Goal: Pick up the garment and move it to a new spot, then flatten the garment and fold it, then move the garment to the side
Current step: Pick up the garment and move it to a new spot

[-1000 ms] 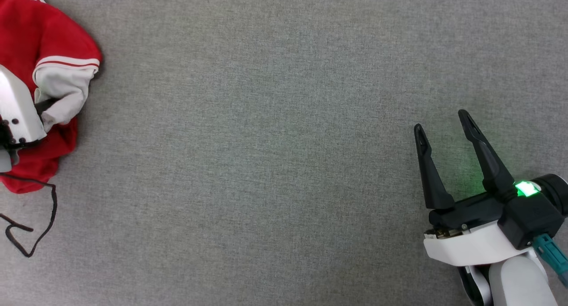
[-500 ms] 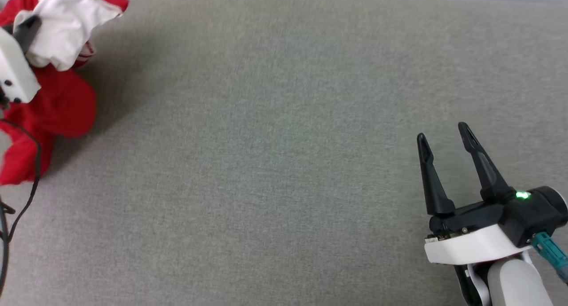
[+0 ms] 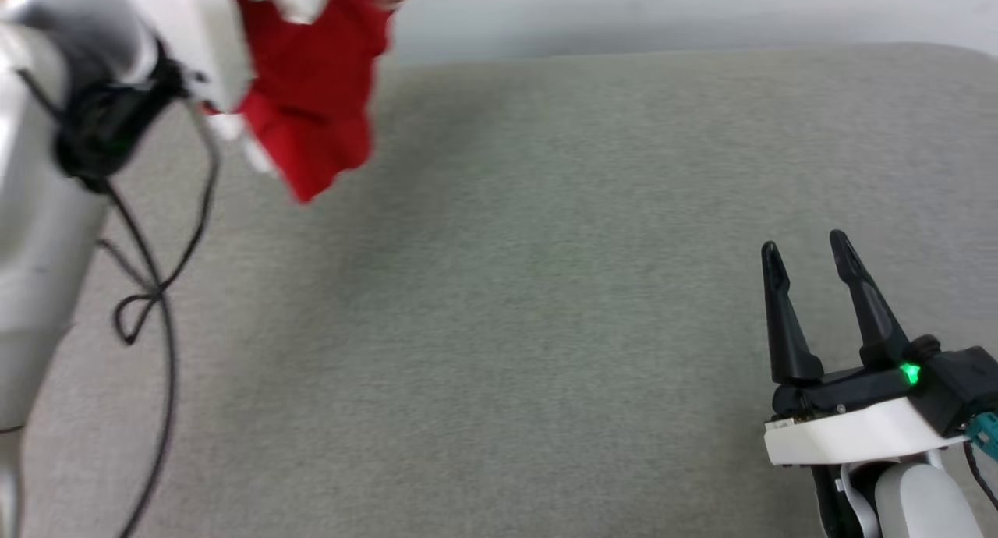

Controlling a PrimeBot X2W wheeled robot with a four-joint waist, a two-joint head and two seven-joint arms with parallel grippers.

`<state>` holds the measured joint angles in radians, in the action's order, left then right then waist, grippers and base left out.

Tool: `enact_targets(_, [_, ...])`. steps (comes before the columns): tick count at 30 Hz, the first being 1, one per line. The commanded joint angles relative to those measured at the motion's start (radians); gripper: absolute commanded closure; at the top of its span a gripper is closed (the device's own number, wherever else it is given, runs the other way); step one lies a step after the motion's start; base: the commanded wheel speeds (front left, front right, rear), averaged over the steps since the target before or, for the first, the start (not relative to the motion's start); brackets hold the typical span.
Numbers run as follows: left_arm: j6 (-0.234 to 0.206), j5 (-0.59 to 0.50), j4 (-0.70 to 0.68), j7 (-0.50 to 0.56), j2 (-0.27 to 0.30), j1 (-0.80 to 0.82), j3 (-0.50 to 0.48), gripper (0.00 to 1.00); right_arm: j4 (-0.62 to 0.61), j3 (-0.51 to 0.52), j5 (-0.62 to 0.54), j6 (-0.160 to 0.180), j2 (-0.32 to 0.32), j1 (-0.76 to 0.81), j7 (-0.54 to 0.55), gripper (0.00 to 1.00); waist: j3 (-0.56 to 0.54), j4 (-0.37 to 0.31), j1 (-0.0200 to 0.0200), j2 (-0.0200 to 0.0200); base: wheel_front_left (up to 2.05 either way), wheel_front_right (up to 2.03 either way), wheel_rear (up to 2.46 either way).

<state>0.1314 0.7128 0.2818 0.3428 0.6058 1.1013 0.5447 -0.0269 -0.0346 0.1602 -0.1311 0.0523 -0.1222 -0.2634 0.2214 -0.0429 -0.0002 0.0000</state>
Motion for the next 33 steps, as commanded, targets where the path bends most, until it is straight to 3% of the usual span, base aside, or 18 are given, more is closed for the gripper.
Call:
enact_targets(1, [-0.002,-0.006,-0.008,-0.031,-0.029,0.032,0.021,1.00,0.002,0.007,0.015,0.001,-0.003,0.006,-0.002,0.00,-0.018,-0.064,0.0002,0.0000,0.00,0.00,0.00])
enact_targets(7, [-0.002,-0.011,-0.004,-0.199,-0.148,0.083,0.126,1.00,0.005,0.042,0.037,0.001,-0.004,0.018,-0.002,0.00,-0.018,-0.147,0.0002,0.0000,0.00,0.00,0.00])
enact_targets(12, [-0.002,0.051,-0.022,-0.315,-0.182,-0.009,0.277,1.00,0.004,0.065,0.041,0.001,-0.004,0.025,-0.002,0.00,-0.016,-0.169,0.0002,0.0000,0.00,0.00,0.00])
enact_targets(18, [-0.002,0.182,-0.072,-0.376,-0.081,-0.165,0.544,1.00,0.010,0.076,0.033,0.001,-0.004,0.025,-0.002,0.00,-0.006,-0.154,0.0002,0.0000,0.00,0.00,0.00])
enact_targets(21, [-0.001,0.185,-0.079,-0.385,-0.013,-0.201,0.692,1.00,0.018,0.067,0.026,0.001,-0.003,0.021,-0.002,0.00,-0.001,-0.139,0.0002,0.0000,0.00,0.00,0.00])
enact_targets(24, [-0.002,0.143,-0.093,-0.358,0.037,-0.240,0.733,1.00,0.023,0.060,0.022,0.001,-0.003,0.014,-0.002,0.00,0.001,-0.124,0.0002,0.0000,0.00,0.00,0.00])
enact_targets(25, [-0.002,0.090,-0.111,-0.316,0.046,-0.282,0.737,1.00,0.025,0.058,0.020,0.001,-0.003,0.012,-0.002,0.00,0.002,-0.120,0.0002,0.0000,0.00,0.00,0.00])
enact_targets(26, [-0.002,-0.004,-0.139,-0.255,0.089,-0.327,0.732,1.00,0.032,0.058,0.013,0.001,-0.003,0.005,-0.002,0.00,0.003,-0.103,0.0002,0.0000,0.00,0.00,0.00])
enact_targets(28, [-0.002,-0.062,-0.143,-0.239,0.106,-0.342,0.733,1.00,0.037,0.057,0.009,0.001,-0.003,0.003,-0.002,0.00,0.001,-0.091,0.0002,0.0000,0.00,0.00,0.00])
enact_targets(29, [-0.002,-0.084,-0.142,-0.241,0.112,-0.346,0.736,0.59,0.039,0.059,0.005,0.001,-0.003,0.002,-0.002,0.00,-0.001,-0.084,0.0002,0.0000,0.00,0.00,0.00])
enact_targets(30, [-0.002,-0.106,-0.131,-0.256,0.118,-0.338,0.735,0.07,0.041,0.059,0.003,0.001,-0.003,0.002,-0.002,0.00,-0.002,-0.078,0.0002,0.0000,0.00,0.00,0.00])
enact_targets(31, [-0.002,-0.122,-0.113,-0.264,0.124,-0.329,0.735,0.00,0.043,0.059,0.002,0.001,-0.003,0.002,-0.002,0.00,-0.004,-0.072,0.0002,0.0000,0.00,0.00,0.00])
enact_targets(33, [-0.002,-0.130,-0.067,-0.281,0.123,-0.309,0.735,0.00,0.047,0.060,0.000,0.001,-0.003,0.003,-0.002,0.00,-0.011,-0.060,0.0002,0.0000,0.00,0.00,0.00])
